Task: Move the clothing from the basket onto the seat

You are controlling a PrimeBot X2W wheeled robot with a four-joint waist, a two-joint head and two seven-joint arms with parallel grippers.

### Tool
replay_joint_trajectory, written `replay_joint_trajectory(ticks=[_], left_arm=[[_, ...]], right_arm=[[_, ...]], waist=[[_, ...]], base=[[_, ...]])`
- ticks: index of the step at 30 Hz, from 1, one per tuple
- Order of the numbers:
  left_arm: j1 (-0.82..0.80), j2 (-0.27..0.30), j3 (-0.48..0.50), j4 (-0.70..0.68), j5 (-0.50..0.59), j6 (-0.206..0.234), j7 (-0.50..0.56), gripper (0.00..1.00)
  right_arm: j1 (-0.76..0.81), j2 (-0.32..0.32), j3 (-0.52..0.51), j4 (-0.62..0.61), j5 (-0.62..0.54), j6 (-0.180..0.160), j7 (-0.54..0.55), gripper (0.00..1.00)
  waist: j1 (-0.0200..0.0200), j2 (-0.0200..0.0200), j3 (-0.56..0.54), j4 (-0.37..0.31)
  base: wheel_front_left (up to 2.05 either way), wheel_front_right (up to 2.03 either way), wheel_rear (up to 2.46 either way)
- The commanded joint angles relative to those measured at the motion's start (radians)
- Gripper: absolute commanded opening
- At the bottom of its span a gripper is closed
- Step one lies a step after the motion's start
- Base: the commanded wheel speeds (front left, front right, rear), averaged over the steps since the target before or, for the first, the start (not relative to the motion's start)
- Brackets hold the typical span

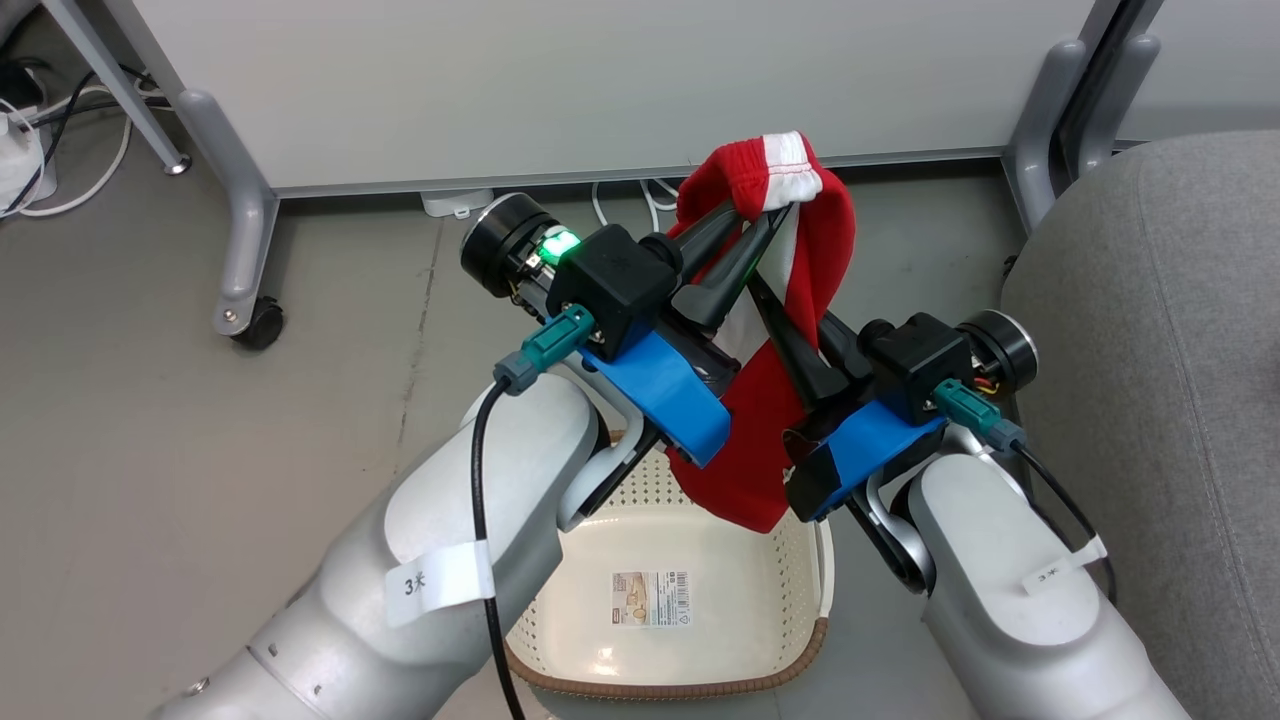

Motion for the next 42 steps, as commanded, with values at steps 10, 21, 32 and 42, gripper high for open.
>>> replay_joint_trajectory(ticks=[10, 21, 32, 42], left_arm=[[-0.001, 0.005, 0.014, 0.002, 0.015, -0.001, -0.005, 0.0], [0.001, 0.008, 0.018, 0.003, 0.03, -0.001, -0.005, 0.0], [-0.001, 0.005, 0.024, 0.024, 0.049, -0.001, -0.004, 1.0], [0.026, 0.02, 0.034, 0.023, 0.068, -0.001, -0.004, 1.0]], right_arm=[[-0.012, 0.005, 0.012, -0.004, 0.023, 0.0, 0.0, 0.0], [-0.01, 0.005, 0.009, -0.011, 0.029, 0.0, 0.0, 0.0], [-0.004, 0.005, 0.005, -0.032, 0.042, 0.0, 0.0, 0.0], [-0.003, 0.004, -0.065, -0.078, 0.051, 0.0, -0.001, 0.0]], waist=[[-0.0001, -0.0001, 0.004, -0.004], [-0.0001, -0.0001, 0.009, -0.008], [-0.0001, -0.0001, 0.021, -0.015], [-0.0001, -0.0001, 0.057, -0.067]], base=[[0.0, 0.0, 0.0], [0.0, 0.0, 0.0], [0.0, 0.0, 0.0], [0.0, 0.0, 0.0]])
